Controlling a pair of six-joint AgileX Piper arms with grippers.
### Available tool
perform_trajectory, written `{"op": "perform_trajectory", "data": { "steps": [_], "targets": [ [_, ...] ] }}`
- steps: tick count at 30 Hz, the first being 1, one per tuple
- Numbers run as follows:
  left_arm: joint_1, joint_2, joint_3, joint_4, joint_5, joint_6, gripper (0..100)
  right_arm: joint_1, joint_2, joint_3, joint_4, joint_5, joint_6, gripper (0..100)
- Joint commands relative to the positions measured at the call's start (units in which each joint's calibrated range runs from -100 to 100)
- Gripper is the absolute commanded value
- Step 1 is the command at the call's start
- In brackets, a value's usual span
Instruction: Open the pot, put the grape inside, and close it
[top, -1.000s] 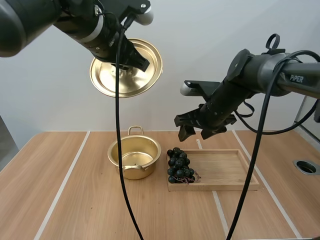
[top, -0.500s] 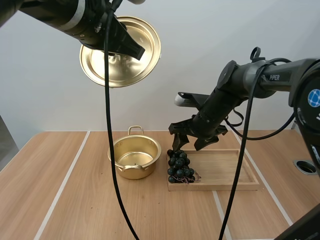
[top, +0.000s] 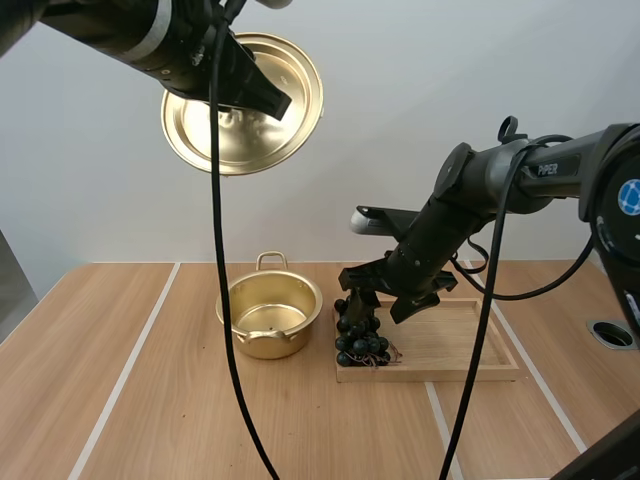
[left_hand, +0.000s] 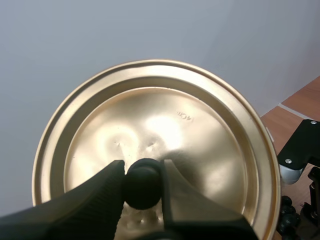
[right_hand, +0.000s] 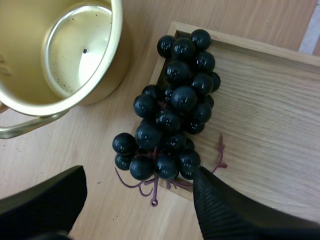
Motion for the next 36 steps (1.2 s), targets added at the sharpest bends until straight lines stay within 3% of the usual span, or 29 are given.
{"op": "perform_trajectory", "data": {
  "steps": [1, 15, 23, 33, 34, 36],
  "targets": [
    [-0.26, -0.48, -0.51, -1.31, -1.33, -0.41, 0, 0.06, -0.09, 0.39, -0.14, -1.45, -0.71, 100],
    [-0.26, -0.48, -0.51, -1.31, -1.33, -0.41, 0, 0.06, 9.32, 0.39, 0.27, -7.35, -2.11, 100],
    [-0.26, -0.48, -0.51, -1.31, -1.33, -0.41, 0, 3.01, 14.51, 0.39, -0.58, -10.74, -2.77, 100],
    [-0.26, -0.48, -0.51, -1.31, -1.33, -0.41, 0, 3.08, 20.41, 0.39, -1.84, -15.43, -2.46, 100],
    [-0.26, -0.48, -0.51, -1.31, -1.33, -0.41, 0, 3.08, 20.62, 0.39, -1.84, -15.68, -2.46, 93],
    [-0.26, -0.48, -0.51, -1.31, -1.33, -0.41, 0, 3.08, 20.71, 0.39, -1.19, -15.88, -2.46, 61]
  ]
}}
